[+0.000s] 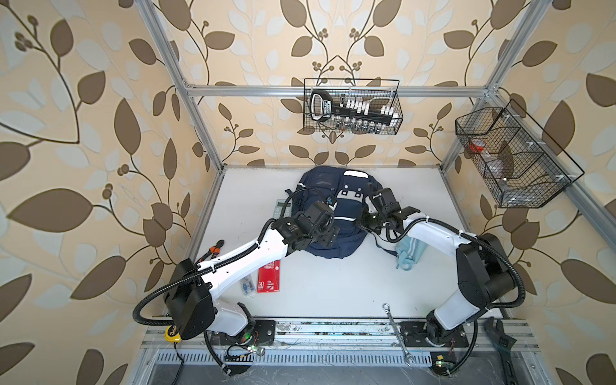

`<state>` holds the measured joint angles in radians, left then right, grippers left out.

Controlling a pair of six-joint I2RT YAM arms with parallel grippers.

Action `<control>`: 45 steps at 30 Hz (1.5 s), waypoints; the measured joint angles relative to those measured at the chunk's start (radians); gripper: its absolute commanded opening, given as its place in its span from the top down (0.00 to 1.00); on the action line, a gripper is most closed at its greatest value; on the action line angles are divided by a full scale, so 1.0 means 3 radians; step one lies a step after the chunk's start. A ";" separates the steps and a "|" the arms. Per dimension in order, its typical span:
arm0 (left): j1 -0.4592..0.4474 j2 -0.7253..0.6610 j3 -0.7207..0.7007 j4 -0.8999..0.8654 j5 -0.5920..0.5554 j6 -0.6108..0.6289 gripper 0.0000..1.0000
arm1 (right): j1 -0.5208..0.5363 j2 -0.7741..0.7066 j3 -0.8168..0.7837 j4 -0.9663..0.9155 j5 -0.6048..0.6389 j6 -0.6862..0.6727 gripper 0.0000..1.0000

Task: Pack books, pencil case, and school supplies into a backpack
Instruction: Open the student bag at the center of the table, then pick up the pencil pouch from the middle-right of the table.

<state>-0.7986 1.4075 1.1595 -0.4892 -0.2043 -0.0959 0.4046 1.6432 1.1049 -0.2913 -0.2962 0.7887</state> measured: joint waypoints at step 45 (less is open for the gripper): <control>0.0095 0.1005 0.0635 0.0322 -0.0134 -0.0123 1.00 | -0.1176 -0.0899 -0.1038 -0.1125 0.1736 -0.0520 0.95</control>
<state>-0.7700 1.7088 1.3499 -0.3927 -0.2443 -0.1329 0.0517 1.3735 0.7937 -0.6289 0.2245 0.6327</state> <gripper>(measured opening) 0.068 0.239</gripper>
